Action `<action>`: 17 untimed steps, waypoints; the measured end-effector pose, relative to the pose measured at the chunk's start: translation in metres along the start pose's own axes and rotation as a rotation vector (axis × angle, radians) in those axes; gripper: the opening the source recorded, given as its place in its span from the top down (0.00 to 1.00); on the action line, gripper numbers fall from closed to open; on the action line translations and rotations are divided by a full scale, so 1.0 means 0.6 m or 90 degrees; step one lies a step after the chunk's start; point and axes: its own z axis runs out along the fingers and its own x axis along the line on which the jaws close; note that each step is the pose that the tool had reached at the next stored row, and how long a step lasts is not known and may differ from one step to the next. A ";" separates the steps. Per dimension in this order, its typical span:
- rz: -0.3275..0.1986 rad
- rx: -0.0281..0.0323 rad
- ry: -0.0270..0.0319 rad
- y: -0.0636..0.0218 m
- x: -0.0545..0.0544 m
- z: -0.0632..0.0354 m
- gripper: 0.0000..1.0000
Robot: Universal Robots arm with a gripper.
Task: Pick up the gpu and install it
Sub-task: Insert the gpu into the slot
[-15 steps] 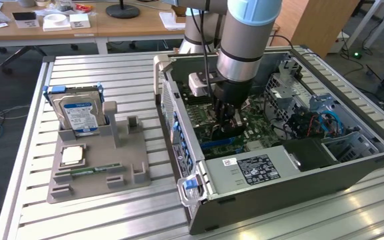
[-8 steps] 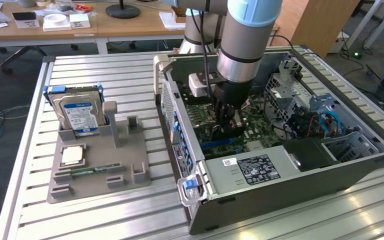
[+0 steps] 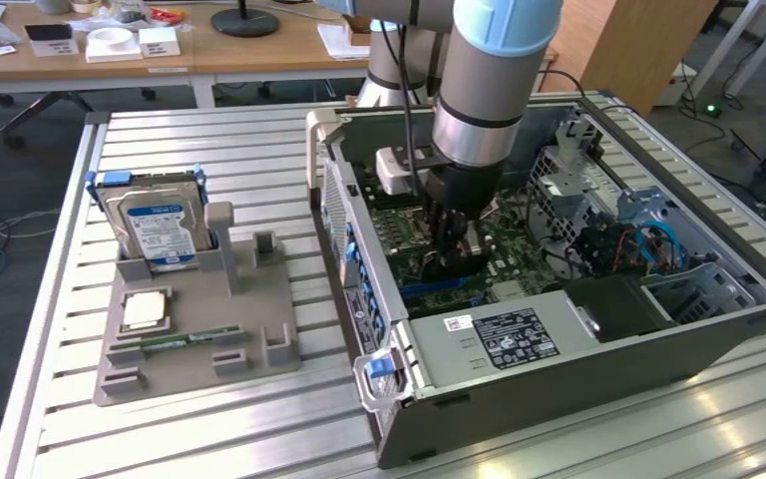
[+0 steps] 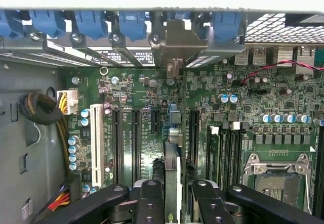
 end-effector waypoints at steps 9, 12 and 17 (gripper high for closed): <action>0.010 0.0001 0.0003 0.000 0.000 0.002 0.74; 0.011 0.0001 0.0004 0.000 0.000 0.002 0.74; 0.018 0.0002 0.0006 0.000 0.000 0.002 0.74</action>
